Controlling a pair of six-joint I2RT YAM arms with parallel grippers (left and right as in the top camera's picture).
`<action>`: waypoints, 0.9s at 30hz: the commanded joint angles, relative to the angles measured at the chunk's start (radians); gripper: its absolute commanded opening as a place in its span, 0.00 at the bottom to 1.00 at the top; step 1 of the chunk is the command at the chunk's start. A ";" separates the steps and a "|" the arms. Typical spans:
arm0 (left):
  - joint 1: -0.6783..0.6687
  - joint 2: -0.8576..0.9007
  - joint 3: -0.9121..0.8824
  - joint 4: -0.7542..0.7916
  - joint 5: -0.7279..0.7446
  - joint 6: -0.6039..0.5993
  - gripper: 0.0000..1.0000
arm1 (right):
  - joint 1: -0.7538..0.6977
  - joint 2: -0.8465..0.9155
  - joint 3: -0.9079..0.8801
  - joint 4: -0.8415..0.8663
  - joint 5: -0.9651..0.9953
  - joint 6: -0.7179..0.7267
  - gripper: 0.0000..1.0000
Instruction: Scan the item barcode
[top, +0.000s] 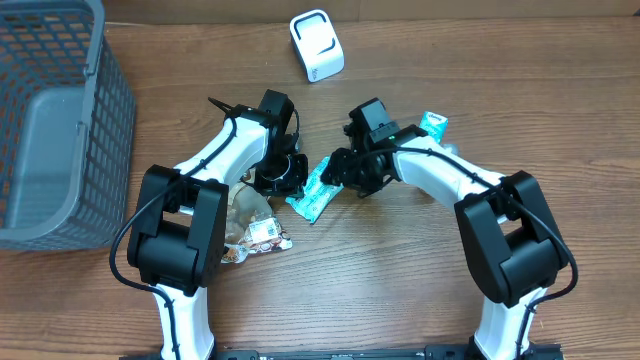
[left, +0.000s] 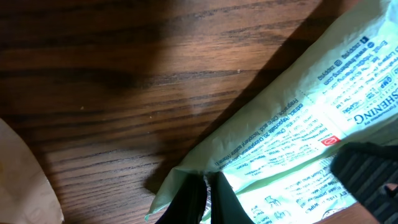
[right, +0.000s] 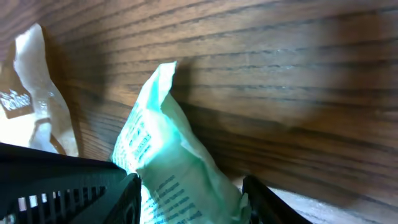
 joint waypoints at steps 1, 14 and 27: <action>-0.007 0.076 -0.014 0.018 -0.074 -0.009 0.04 | -0.043 0.003 -0.013 0.023 -0.100 0.012 0.49; -0.007 0.076 -0.013 0.020 -0.079 -0.009 0.04 | -0.065 0.003 -0.103 0.179 -0.233 0.027 0.39; -0.007 0.076 -0.013 0.024 -0.081 -0.009 0.04 | -0.026 0.003 -0.104 0.205 -0.233 0.024 0.34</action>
